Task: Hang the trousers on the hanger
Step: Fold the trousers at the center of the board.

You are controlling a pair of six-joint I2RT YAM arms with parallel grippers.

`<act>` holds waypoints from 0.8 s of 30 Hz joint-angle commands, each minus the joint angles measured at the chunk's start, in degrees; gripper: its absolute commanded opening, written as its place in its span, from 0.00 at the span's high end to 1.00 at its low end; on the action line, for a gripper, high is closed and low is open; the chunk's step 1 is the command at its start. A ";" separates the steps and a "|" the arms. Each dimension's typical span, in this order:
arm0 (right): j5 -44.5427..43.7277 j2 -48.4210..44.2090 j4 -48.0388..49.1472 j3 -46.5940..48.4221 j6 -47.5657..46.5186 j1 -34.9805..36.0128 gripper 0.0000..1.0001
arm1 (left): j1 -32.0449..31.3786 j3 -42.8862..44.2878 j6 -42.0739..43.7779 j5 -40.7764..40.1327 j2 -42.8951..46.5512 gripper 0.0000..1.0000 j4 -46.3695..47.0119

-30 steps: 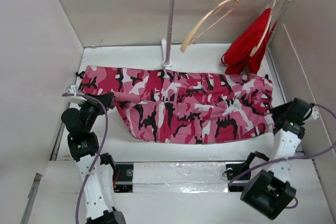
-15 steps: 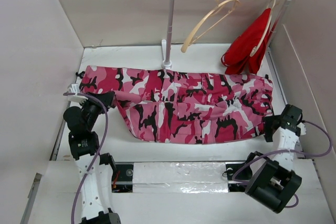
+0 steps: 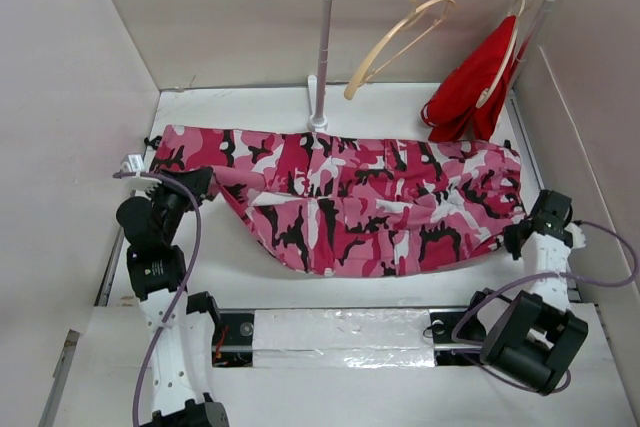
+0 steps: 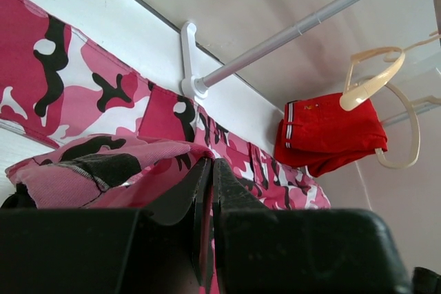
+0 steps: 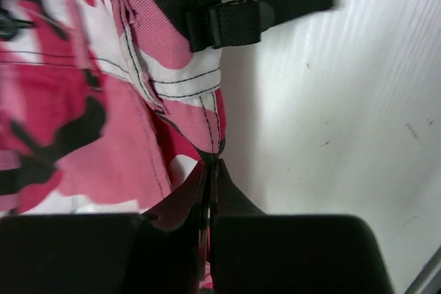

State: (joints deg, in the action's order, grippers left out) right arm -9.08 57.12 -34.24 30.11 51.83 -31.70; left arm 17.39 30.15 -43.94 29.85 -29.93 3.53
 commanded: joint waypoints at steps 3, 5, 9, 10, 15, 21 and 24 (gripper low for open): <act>-12.79 -7.01 -4.51 12.33 -8.14 0.41 1.00 | 0.37 3.94 0.70 -3.03 -0.04 1.00 1.40; -17.18 -8.34 -7.41 16.64 -11.66 0.41 1.00 | 0.37 6.05 2.54 -7.49 -0.21 1.00 -1.58; -19.83 -11.59 -12.16 21.39 -15.44 -0.72 1.00 | 0.89 10.35 4.48 -15.59 -0.30 1.00 -6.59; -19.92 -13.68 -13.91 22.09 -16.58 -0.73 1.00 | 0.89 12.45 4.83 -17.26 -0.39 1.00 -8.96; -20.63 -16.60 -18.75 28.67 -17.29 1.90 1.00 | 0.89 16.60 6.94 -26.67 -0.47 1.00 -13.54; -18.78 -18.11 -15.43 28.78 -21.07 6.13 1.00 | 0.89 15.21 5.19 -37.04 -2.58 1.00 -17.07; -18.34 -11.96 -12.26 29.83 -23.53 6.92 1.00 | 1.51 13.01 2.82 -41.36 -6.19 1.00 -17.86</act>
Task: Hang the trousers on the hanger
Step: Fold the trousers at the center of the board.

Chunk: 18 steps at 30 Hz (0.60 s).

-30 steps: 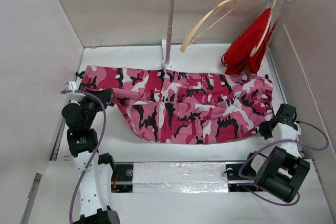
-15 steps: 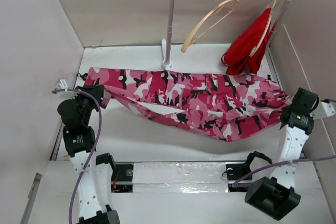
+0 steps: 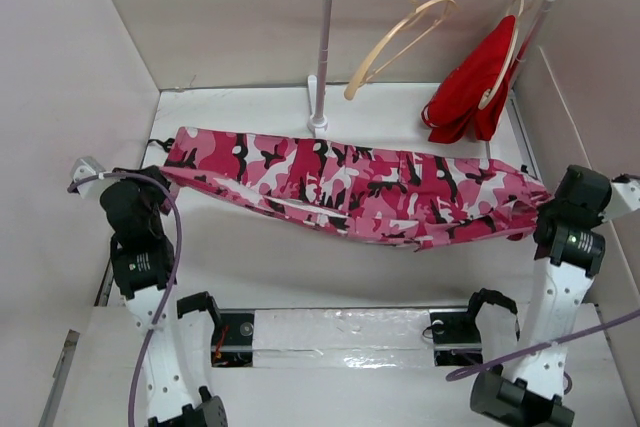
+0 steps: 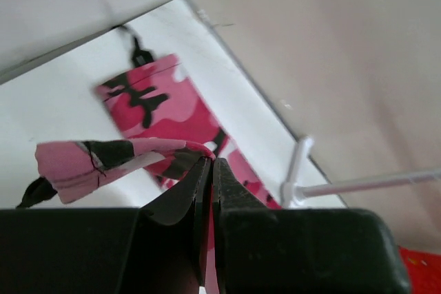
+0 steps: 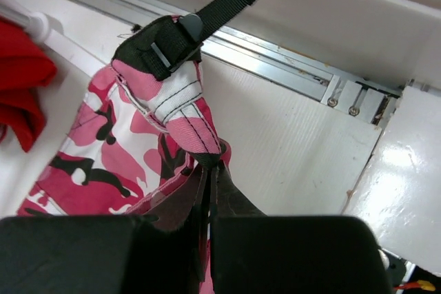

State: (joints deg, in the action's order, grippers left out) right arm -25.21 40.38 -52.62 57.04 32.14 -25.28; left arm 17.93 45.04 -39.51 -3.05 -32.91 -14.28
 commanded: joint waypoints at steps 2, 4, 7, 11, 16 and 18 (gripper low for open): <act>-2.91 8.03 6.74 5.35 -3.76 1.97 1.00 | 1.58 -1.79 -4.94 -10.21 -6.98 1.00 -2.14; -2.92 12.15 8.66 6.33 -2.97 2.69 1.00 | 1.58 -2.49 -7.15 -9.87 -10.66 1.00 -1.89; -0.72 17.42 11.21 8.53 -1.65 4.36 1.00 | 1.58 -1.97 -9.18 -8.90 -17.86 1.00 0.03; 0.08 24.19 12.80 10.46 0.20 5.94 1.00 | 2.11 3.72 -8.75 -12.05 -29.03 1.00 0.57; 0.25 31.77 17.19 11.60 0.55 6.47 1.00 | -2.37 14.53 -7.43 -18.64 -42.91 1.00 -4.77; -1.50 34.92 17.81 12.74 0.03 6.47 1.00 | -4.91 18.32 -7.34 -23.56 -44.34 1.00 -4.62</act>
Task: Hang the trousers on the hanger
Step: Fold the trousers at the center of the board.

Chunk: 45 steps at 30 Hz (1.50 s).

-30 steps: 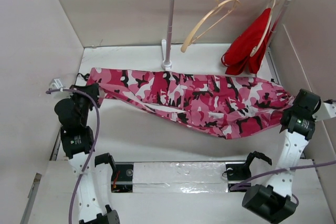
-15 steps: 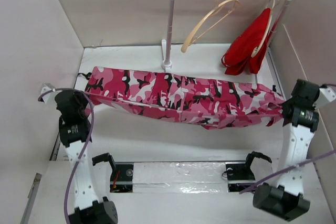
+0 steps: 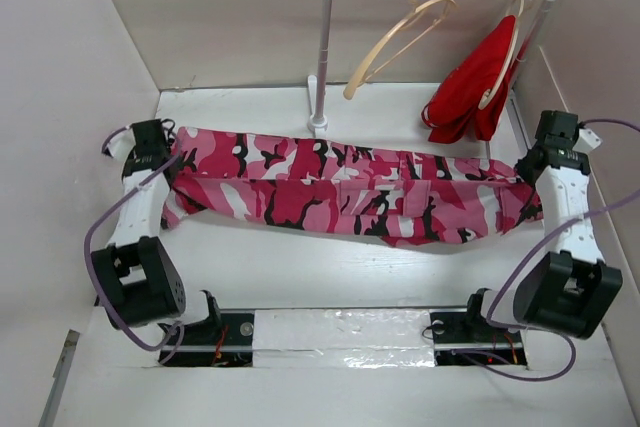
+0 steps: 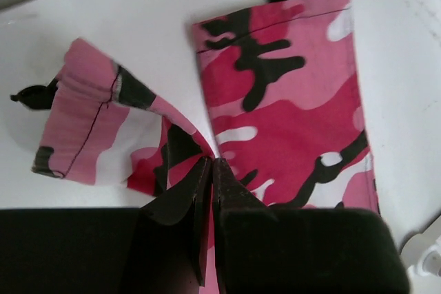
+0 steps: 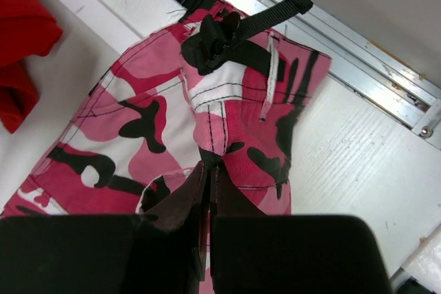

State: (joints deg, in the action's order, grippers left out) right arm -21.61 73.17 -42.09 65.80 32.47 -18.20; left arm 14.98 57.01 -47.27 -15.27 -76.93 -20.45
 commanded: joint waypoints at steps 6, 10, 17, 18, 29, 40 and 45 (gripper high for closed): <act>-6.79 10.67 6.57 11.01 -0.48 0.09 1.00 | -5.14 12.50 2.88 -12.33 -5.33 1.00 8.49; -5.82 14.18 11.49 12.77 -2.93 0.09 1.00 | -7.42 21.19 5.16 -16.80 -15.41 1.00 6.05; -2.30 24.20 9.04 22.69 -3.64 0.09 1.00 | -9.01 35.16 10.17 -18.65 -29.06 1.00 5.33; -2.47 26.48 9.13 23.66 -3.90 0.09 1.00 | -9.62 36.49 10.61 -19.96 -30.29 1.00 5.07; -0.90 36.60 11.86 28.68 -3.91 1.15 0.99 | -11.20 49.59 14.22 -23.40 -44.71 1.00 4.28; 8.67 33.19 12.90 29.84 1.71 1.67 0.38 | -12.25 46.71 16.07 -21.39 -40.17 0.37 5.42; 17.02 23.44 20.97 18.16 6.81 1.15 0.00 | -12.87 33.19 10.63 -16.31 -30.32 0.38 6.73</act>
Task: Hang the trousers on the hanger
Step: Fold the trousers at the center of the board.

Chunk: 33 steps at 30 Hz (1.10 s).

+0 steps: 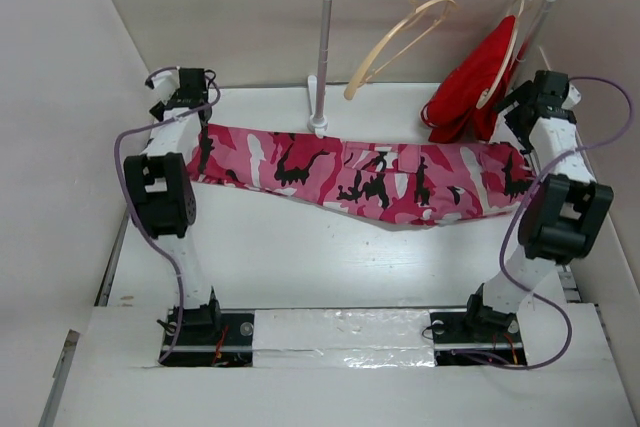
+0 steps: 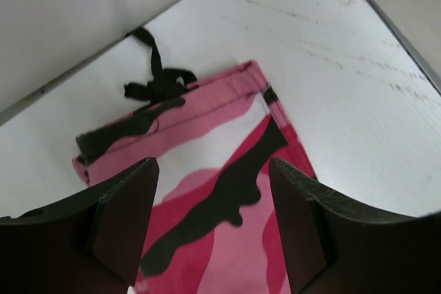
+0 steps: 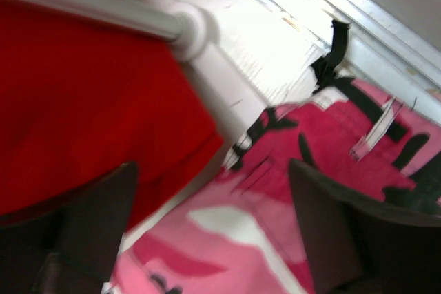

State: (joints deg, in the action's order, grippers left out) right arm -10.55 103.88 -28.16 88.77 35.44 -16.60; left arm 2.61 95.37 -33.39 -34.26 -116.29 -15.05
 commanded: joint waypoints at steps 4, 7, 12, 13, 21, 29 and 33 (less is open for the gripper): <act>10.10 -21.37 15.21 -17.99 6.30 -0.45 0.00 | -0.50 -17.66 -8.96 8.67 19.32 0.39 3.80; 13.53 -31.16 23.72 -32.92 8.15 1.12 0.05 | -0.50 -24.78 -12.31 13.07 24.24 0.39 4.32; 18.62 -50.33 31.58 -50.78 5.44 6.83 1.00 | -0.50 -36.20 -14.60 19.04 27.52 0.38 7.23; 19.76 -52.70 33.77 -55.50 4.65 9.63 1.00 | 0.19 -37.18 -15.38 19.93 27.35 0.38 7.75; 26.01 -64.14 27.99 -62.66 -8.27 23.09 0.61 | 0.73 -39.39 -16.45 22.92 18.74 0.23 9.59; 23.82 -66.70 27.02 -67.41 -8.64 30.66 0.56 | 0.11 -39.92 -19.96 20.65 15.66 0.51 11.27; 22.94 -64.77 27.55 -67.41 -8.11 31.89 0.56 | 0.11 -38.07 -20.05 18.10 15.39 1.00 8.90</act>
State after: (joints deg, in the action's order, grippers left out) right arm 13.72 38.39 -2.81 21.12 28.23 14.41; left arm 2.98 55.86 -52.82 -13.89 -100.27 -2.66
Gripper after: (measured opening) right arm 0.438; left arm 0.051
